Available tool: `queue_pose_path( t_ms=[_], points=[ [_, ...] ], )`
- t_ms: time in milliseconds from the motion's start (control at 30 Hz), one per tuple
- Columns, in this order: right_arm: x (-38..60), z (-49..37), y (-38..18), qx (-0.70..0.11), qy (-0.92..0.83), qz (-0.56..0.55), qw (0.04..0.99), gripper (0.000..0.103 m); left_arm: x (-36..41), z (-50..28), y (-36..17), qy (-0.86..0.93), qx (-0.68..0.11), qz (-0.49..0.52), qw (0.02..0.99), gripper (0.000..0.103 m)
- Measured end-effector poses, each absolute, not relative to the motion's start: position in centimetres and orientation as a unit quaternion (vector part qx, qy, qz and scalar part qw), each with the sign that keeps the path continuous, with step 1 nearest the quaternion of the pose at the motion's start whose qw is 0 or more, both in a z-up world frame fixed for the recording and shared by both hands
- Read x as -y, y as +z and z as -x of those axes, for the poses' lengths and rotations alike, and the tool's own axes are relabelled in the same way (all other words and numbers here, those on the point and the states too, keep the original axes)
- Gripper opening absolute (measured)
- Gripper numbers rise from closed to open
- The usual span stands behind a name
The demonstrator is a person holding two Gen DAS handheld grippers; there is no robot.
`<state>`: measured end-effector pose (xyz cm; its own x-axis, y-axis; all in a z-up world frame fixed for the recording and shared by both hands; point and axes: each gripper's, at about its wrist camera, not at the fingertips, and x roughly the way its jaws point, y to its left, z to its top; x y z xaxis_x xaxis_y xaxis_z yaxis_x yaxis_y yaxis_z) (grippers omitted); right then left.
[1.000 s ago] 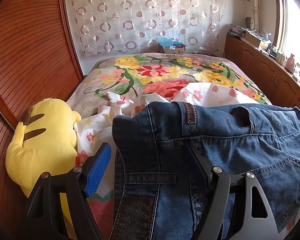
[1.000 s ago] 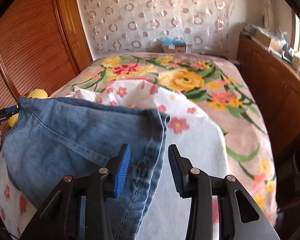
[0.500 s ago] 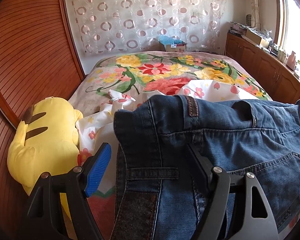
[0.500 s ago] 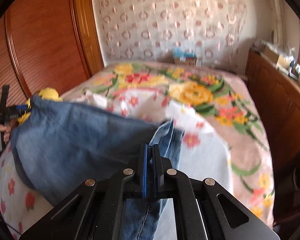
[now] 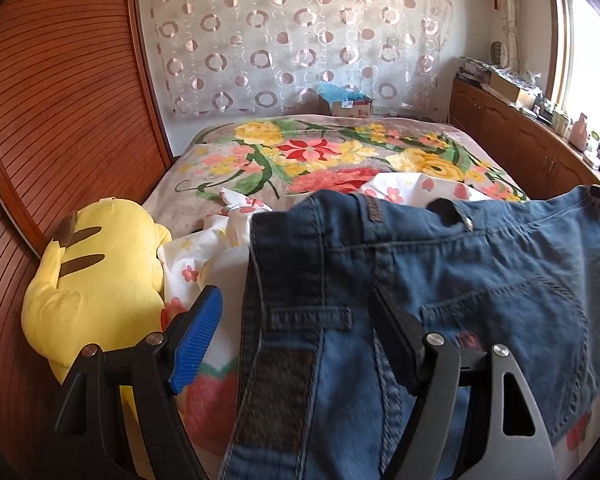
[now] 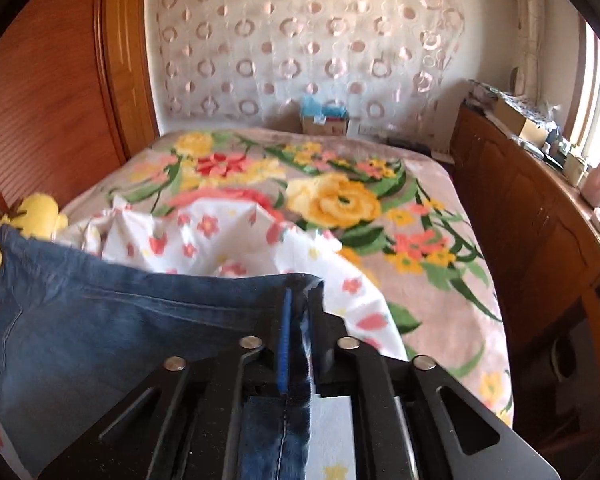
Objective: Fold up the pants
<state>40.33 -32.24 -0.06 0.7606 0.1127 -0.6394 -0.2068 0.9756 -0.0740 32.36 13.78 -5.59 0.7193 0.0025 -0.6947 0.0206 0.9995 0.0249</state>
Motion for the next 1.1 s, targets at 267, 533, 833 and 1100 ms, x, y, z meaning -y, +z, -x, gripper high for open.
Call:
queue_pose_path(
  t_ms=[267, 533, 833, 1100],
  points=[
    [34.1, -34.3, 1.3, -0.329, 0.107, 0.051, 0.937, 0.04, -12.3, -29.2, -5.0, -0.027, -0.365, -0.013, 0.93, 0.077],
    [35.2, -28.8, -0.8, -0.369, 0.131, 0.036, 0.919, 0.05, -12.8, -25.9, -6.5, -0.029, -0.379, -0.009, 0.925, 0.077],
    [35.3, -28.3, -2.7, -0.406, 0.118, 0.033, 0.905, 0.053, -15.0, -24.6, -8.9, -0.005, -0.403, 0.009, 0.915, 0.073],
    [34.2, -28.6, -2.7, -0.409, 0.107, 0.051, 0.905, 0.053, -16.1, -25.0, -10.5, -0.004, -0.416, 0.032, 0.909, 0.068]
  ],
)
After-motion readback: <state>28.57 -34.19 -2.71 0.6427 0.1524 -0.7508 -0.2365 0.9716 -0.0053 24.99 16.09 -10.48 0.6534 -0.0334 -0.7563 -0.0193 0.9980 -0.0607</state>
